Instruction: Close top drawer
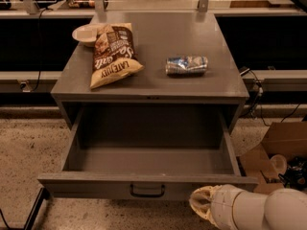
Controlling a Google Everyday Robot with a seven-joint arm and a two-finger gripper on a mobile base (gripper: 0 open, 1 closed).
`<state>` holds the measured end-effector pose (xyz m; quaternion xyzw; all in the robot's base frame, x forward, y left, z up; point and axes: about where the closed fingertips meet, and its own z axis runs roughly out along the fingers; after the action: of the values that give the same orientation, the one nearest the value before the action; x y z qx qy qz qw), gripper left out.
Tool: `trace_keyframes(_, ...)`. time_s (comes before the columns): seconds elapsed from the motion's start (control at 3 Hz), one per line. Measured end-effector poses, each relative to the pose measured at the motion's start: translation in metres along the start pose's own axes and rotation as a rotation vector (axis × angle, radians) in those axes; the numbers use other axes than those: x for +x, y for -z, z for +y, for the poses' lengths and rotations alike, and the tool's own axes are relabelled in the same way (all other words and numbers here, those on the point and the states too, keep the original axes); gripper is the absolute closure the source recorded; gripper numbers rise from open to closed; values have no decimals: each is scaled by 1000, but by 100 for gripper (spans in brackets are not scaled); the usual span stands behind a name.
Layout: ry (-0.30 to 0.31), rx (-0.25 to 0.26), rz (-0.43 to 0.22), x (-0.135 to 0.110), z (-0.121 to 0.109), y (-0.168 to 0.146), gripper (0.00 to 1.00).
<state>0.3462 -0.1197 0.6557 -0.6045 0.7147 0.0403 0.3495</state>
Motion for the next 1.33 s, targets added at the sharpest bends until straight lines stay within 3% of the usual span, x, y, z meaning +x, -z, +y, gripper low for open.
trace_keyframes(0.67, 12, 42, -2, -15, -62, -19, 100)
trace_keyframes(1.33, 37, 48, -13, -20, -76, -31, 100)
